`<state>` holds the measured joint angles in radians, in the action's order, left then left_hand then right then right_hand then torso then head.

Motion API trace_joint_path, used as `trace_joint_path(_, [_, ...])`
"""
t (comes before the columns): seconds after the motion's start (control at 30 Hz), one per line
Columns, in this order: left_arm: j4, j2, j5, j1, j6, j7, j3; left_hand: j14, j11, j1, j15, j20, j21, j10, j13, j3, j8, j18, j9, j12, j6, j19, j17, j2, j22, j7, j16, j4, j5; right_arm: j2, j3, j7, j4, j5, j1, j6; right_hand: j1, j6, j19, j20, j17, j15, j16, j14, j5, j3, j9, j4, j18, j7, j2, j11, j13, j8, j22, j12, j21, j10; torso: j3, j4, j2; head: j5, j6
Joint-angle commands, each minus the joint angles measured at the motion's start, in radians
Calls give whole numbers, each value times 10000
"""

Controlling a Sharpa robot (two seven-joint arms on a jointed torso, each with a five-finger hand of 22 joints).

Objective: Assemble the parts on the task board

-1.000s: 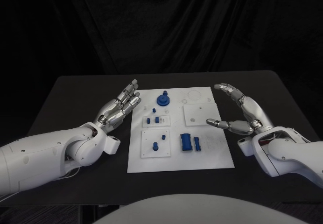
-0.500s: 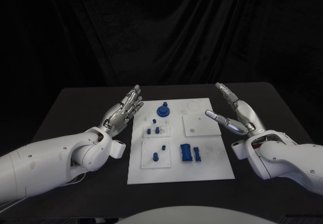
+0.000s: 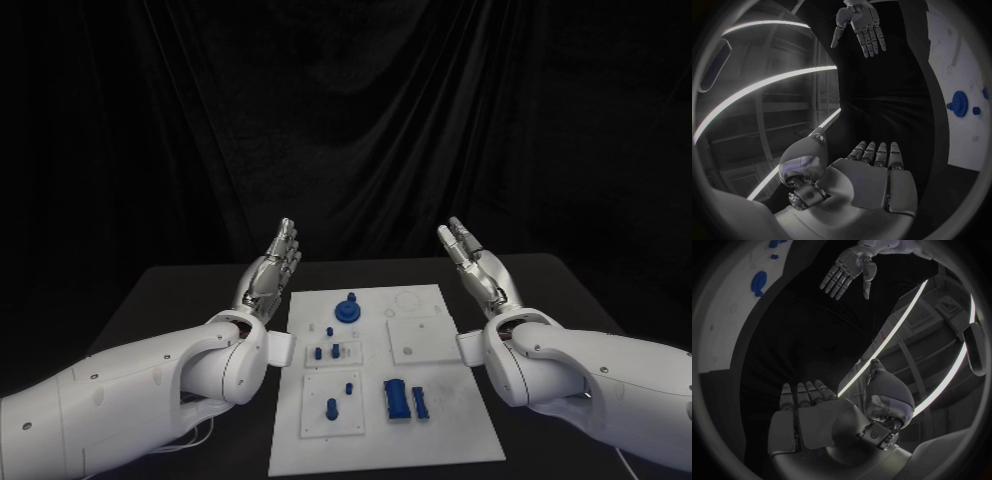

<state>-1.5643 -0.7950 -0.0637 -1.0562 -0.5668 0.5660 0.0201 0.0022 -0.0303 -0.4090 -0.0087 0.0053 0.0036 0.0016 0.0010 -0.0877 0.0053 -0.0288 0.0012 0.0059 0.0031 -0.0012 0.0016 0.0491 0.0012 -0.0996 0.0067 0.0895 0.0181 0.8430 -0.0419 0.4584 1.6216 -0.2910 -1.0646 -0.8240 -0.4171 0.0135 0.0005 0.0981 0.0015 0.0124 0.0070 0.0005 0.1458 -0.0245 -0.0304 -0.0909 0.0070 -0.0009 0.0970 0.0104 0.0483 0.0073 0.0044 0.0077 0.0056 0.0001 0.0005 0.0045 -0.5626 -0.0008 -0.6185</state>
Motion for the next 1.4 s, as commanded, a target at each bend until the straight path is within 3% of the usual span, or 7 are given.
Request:
trace_joint_path(0.03, [-46, 89, 562, 44, -1731, -391, -106, -22, 303, 1309, 87, -53, -36, -16, -10, 877, -53, 288, -12, -59, -31, 12, -16, -491, -12, 996, -67, -895, -181, -245, 154, 485, -229, 2075, 81, 423, 1330, -135, -5, -981, -15, -124, -70, -5, -467, 245, 304, 909, -70, 9, -970, -104, -483, -73, -44, -77, -56, -1, -5, -44, 178, 7, 173])
trace_joint_path(0.3, [-57, 150, 637, 62, -2032, -460, -201, -22, 303, 2085, 87, -53, -36, -16, -10, 877, -53, 288, -12, -59, -31, 12, -16, -491, -12, 996, -67, -895, -181, -627, 417, 615, -514, 2905, 146, 539, 2106, -135, -5, -981, -15, -124, -70, -5, -740, 245, 304, 909, -70, 9, -970, -104, -483, -73, -44, -77, -56, -1, -5, -45, 184, 8, 185])
trace_joint_path(0.33, [-57, 150, 637, 62, -2032, -460, -201, -22, 303, 2213, 87, -53, -36, -16, -10, 877, -53, 288, -12, -59, -31, 12, -16, -491, -12, 996, -67, -895, -181, -630, 419, 616, -516, 2910, 146, 540, 2226, -135, -5, -981, -15, -124, -70, -5, -1458, 245, 304, 909, -70, 9, -970, -104, -483, -73, -44, -77, -56, -1, -5, -45, 184, 8, 185])
trace_joint_path(0.83, [-57, 150, 637, 62, -2032, -460, -201, -22, 303, 3308, 87, -53, -36, -16, -10, 877, -53, 288, -12, -59, -31, 12, -16, -491, -12, 996, -67, -895, -181, -630, 419, 616, -516, 2910, 146, 540, 3079, -135, -5, -981, -15, -124, -70, -5, -1458, 245, 304, 909, -70, 9, -970, -104, -483, -73, -44, -77, -56, -1, -5, -45, 184, 8, 185])
trace_joint_path(0.87, [-57, 150, 637, 62, -2032, -460, -201, -22, 303, 4090, 87, -53, -36, -16, -10, 877, -53, 288, -12, -59, -31, 12, -16, -491, -12, 996, -67, -895, -181, -630, 419, 616, -516, 2910, 146, 540, 3366, -135, -5, -981, -15, -124, -70, -5, -1458, 245, 304, 909, -70, 9, -970, -104, -483, -73, -44, -77, -56, -1, -5, -45, 184, 8, 185])
trace_joint_path(0.9, [-57, 150, 637, 62, -2032, -460, -201, -22, 303, 4090, 87, -53, -36, -16, -10, 877, -53, 288, -12, -59, -31, 12, -16, -491, -12, 996, -67, -895, -181, -630, 419, 616, -516, 2910, 146, 540, 4171, -135, -5, -981, -15, -124, -70, -5, -1458, 245, 304, 909, -70, 9, -970, -104, -483, -73, -44, -77, -56, -1, -5, -45, 184, 8, 185])
trace_joint_path(1.4, [-57, 150, 637, 62, -2032, -460, -201, -22, 303, 4090, 87, -53, -36, -16, -10, 877, -53, 288, -12, -59, -31, 12, -16, -491, -12, 996, -67, -895, -181, -630, 419, 616, -516, 2910, 146, 540, 4171, -135, -5, -981, -15, -124, -70, -5, -1458, 245, 304, 909, -70, 9, -970, -104, -483, -73, -44, -77, -56, -1, -5, -45, 184, 8, 185])
